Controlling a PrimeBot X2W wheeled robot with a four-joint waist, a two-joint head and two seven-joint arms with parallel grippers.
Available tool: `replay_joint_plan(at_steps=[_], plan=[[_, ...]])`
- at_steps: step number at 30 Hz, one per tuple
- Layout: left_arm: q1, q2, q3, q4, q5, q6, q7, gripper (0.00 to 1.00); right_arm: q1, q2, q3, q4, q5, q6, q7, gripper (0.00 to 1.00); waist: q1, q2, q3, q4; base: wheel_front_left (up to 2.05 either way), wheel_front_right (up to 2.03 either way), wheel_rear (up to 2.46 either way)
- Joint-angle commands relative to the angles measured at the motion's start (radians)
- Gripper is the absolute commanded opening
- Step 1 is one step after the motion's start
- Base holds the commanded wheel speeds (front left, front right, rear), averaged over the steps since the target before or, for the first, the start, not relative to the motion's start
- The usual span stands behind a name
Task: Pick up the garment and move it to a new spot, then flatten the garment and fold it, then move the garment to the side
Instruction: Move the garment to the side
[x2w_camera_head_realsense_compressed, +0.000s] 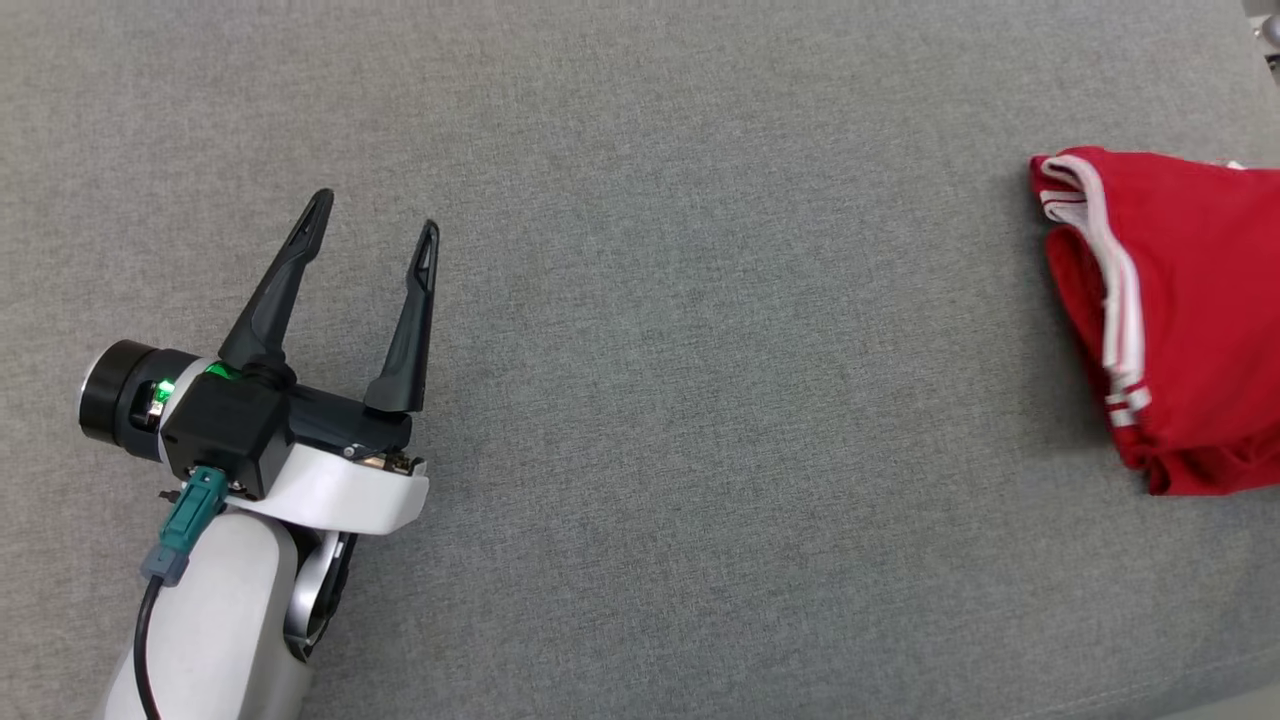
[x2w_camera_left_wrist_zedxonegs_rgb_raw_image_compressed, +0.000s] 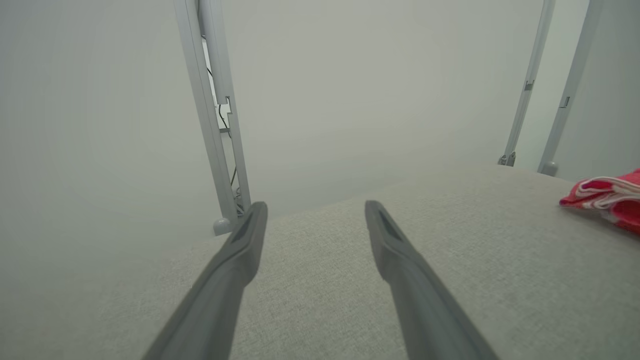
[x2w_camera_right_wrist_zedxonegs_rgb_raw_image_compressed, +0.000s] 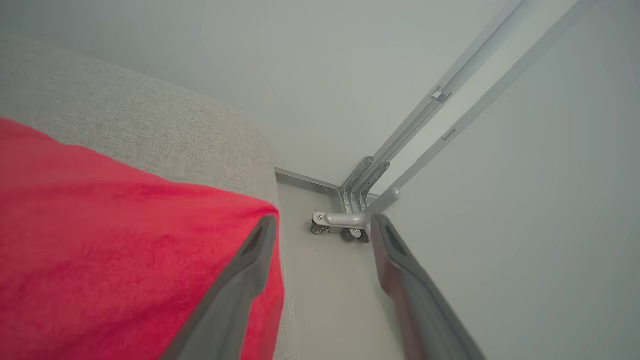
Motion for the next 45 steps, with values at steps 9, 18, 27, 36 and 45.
replay_joint_plan(at_steps=[9,18,27,36,45], plan=[[0.039,-0.002,0.032,0.012,-0.019,0.030,-0.006,1.00,0.051,0.156,-0.132,-0.207,0.004,0.000,-0.045,1.00,0.0000,-0.0001,-0.085,0.012,0.00,0.00,0.00],[0.101,-0.008,0.088,-0.012,-0.042,0.072,-0.006,1.00,0.149,0.407,-0.064,-0.530,0.006,0.000,0.012,1.00,0.0000,-0.0001,-0.167,0.080,0.00,0.00,0.00],[0.165,-0.020,0.125,-0.029,-0.057,0.084,-0.006,1.00,0.229,0.520,0.077,-0.630,-0.003,0.000,0.079,1.00,0.0000,-0.0001,-0.237,0.161,0.00,0.00,0.00],[0.247,-0.047,0.117,0.000,-0.068,0.063,-0.006,1.00,0.363,0.542,0.073,-0.657,-0.030,0.000,0.096,1.00,0.0000,-0.0001,-0.332,0.226,0.00,0.00,0.00],[0.308,-0.061,0.104,0.044,-0.056,0.078,-0.006,1.00,0.454,0.544,0.042,-0.632,-0.057,0.000,0.099,1.00,0.0000,-0.0001,-0.396,0.225,0.00,0.00,0.00]])
